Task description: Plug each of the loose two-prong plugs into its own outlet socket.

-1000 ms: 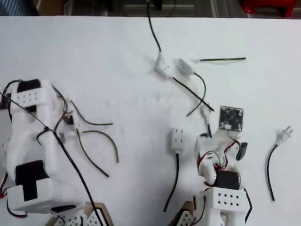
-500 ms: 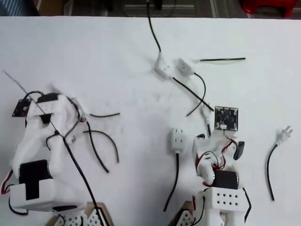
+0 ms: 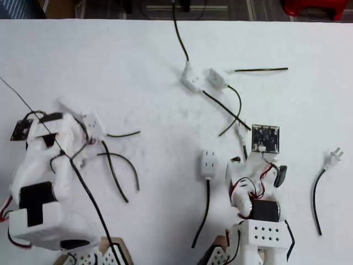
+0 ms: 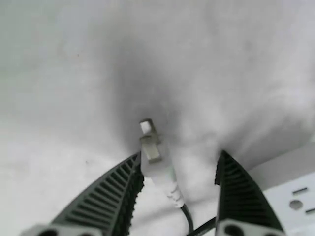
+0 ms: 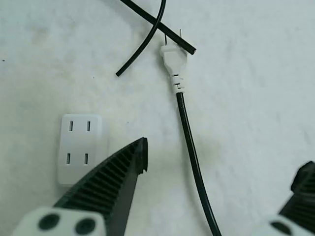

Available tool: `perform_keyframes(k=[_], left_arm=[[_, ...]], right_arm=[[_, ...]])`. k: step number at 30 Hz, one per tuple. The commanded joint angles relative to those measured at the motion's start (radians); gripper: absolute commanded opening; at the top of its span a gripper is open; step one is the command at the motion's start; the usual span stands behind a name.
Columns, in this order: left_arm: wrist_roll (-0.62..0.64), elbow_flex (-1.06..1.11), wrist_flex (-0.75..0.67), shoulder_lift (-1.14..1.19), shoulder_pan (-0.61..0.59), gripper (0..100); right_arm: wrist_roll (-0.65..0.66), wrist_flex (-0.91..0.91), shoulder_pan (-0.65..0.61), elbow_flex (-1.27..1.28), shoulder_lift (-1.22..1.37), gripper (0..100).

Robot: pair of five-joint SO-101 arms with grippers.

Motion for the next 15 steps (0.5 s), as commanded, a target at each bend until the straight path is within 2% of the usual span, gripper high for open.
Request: perform_keyframes(k=[1, 4, 6, 11, 15], left_arm=[[-0.035, -0.063, 0.043, 0.056, -0.012, 17], [-0.115, -0.123, 0.133, 0.068, -0.013, 1], [-0.17, -0.141, 0.161, 0.068, -0.013, 5], [-0.281, -0.152, 0.167, 0.064, -0.013, 3], [-0.52, -0.17, 0.164, 0.064, -0.013, 2]], right_arm=[[0.011, -0.018, -0.004, -0.008, -0.008, 44.0], [0.011, -0.018, -0.004, -0.008, -0.008, 44.0], [0.011, -0.018, -0.004, -0.008, -0.008, 44.0], [0.011, -0.018, -0.004, -0.008, -0.01, 44.0], [0.011, -0.018, -0.004, -0.008, -0.012, 44.0]])
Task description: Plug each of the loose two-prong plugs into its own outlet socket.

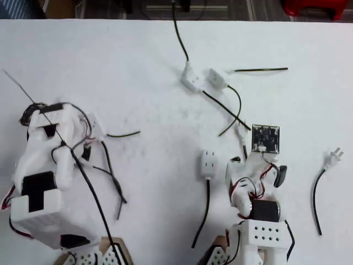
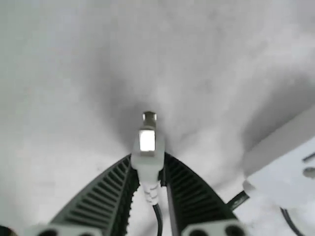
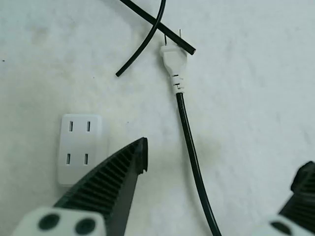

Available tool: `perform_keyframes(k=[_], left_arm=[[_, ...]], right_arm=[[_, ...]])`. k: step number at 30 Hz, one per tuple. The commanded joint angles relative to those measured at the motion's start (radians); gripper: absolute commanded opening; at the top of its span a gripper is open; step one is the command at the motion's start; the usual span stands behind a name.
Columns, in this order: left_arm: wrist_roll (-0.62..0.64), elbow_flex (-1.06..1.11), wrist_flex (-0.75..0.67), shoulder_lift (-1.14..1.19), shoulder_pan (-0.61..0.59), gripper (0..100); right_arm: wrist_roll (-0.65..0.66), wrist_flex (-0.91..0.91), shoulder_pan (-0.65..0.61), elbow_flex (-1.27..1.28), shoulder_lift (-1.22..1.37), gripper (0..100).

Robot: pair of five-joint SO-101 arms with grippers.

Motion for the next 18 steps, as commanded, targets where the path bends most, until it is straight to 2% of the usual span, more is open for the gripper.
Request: perform_keyframes(k=[1, 3, 7, 12, 14, 16, 18], left_arm=[[-0.236, -0.046, 0.011, -0.008, -0.013, 2], [-0.433, -0.071, 0.011, -0.007, -0.013, 2], [-0.927, -0.095, 0.012, -0.004, -0.033, 2], [-1.616, -0.127, -0.051, -0.002, -0.194, 3], [-1.844, -0.129, -0.069, -0.001, -0.272, 3], [-1.956, -0.127, -0.077, -0.001, -0.325, 3], [-1.981, -0.129, -0.077, -0.001, -0.357, 2]], right_arm=[[0.011, -0.018, -0.002, -0.008, -0.012, 44.0], [0.011, -0.018, -0.002, -0.008, -0.012, 44.0], [0.011, -0.018, -0.002, -0.008, -0.013, 44.0], [0.011, -0.018, -0.002, -0.006, -0.015, 44.0], [0.011, -0.018, -0.002, -0.006, -0.015, 44.0], [0.011, -0.018, -0.002, -0.006, -0.015, 44.0], [0.011, -0.018, -0.002, -0.006, -0.016, 44.0]])
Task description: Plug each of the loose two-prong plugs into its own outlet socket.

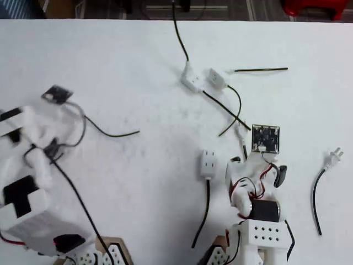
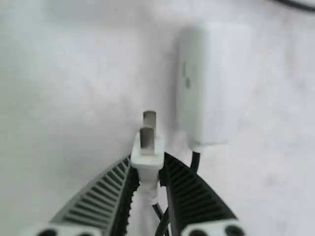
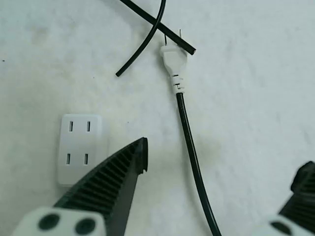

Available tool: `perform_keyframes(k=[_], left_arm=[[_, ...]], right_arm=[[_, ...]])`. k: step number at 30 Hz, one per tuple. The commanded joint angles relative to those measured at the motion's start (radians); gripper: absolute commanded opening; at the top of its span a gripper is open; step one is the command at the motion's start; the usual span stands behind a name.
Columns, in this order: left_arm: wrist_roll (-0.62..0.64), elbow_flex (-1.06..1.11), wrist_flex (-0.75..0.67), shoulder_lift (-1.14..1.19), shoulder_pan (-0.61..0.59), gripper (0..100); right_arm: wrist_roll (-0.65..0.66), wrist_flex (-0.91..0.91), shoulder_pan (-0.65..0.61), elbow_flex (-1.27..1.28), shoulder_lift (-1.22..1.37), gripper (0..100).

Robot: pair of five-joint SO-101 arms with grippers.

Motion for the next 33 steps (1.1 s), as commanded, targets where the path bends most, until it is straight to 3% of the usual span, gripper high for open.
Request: perform_keyframes(k=[1, 9, 18, 33], left_arm=[[-0.14, -0.04, -0.012, -0.002, -0.061, 3], [-0.173, -0.037, -0.002, -0.002, -0.047, 4], [-0.17, 0.037, -0.074, -0.002, -0.039, 28], [-0.167, 0.057, -0.196, 0.087, -0.028, 28]], right_arm=[[0.011, -0.018, -0.002, -0.006, -0.016, 44.0], [0.011, -0.018, -0.002, -0.006, -0.016, 44.0], [0.011, -0.018, -0.002, -0.006, -0.016, 44.0], [0.011, -0.018, -0.004, -0.006, -0.016, 44.0]])
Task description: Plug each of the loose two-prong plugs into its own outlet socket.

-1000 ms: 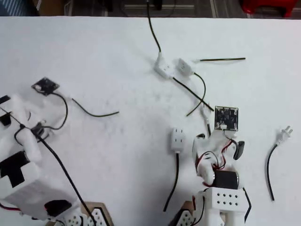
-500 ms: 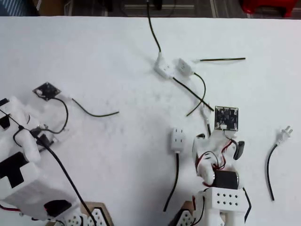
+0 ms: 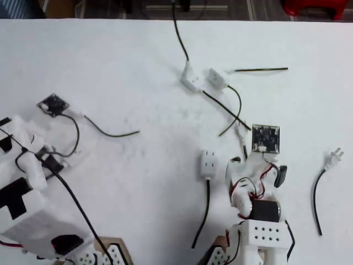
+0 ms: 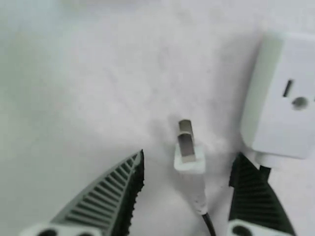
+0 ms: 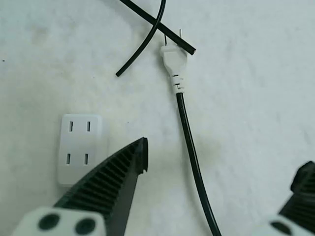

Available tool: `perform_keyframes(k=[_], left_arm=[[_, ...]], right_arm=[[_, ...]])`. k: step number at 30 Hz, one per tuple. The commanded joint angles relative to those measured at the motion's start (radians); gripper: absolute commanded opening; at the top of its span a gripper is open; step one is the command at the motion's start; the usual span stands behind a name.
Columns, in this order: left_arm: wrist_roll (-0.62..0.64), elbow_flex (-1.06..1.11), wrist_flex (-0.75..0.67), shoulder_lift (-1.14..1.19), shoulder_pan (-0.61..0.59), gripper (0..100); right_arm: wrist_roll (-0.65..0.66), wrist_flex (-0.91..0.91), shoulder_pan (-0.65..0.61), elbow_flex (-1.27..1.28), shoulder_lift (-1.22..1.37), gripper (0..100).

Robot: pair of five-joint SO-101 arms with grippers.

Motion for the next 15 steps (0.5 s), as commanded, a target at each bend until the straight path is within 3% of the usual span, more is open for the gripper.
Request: perform_keyframes(k=[1, 6, 12, 15], left_arm=[[-0.006, -0.003, -0.034, 0.073, 0.024, 28], [-0.002, -0.005, -0.035, 0.131, 0.041, 28], [0.216, -0.052, -0.029, 0.131, 0.041, 28], [0.267, -0.068, -0.029, 0.131, 0.042, 24]], right_arm=[[0.011, -0.018, -0.004, -0.006, -0.016, 44.0], [0.011, -0.018, -0.004, -0.006, -0.016, 44.0], [0.011, -0.019, -0.004, -0.006, -0.016, 44.0], [0.011, -0.019, -0.004, -0.006, -0.016, 44.0]])
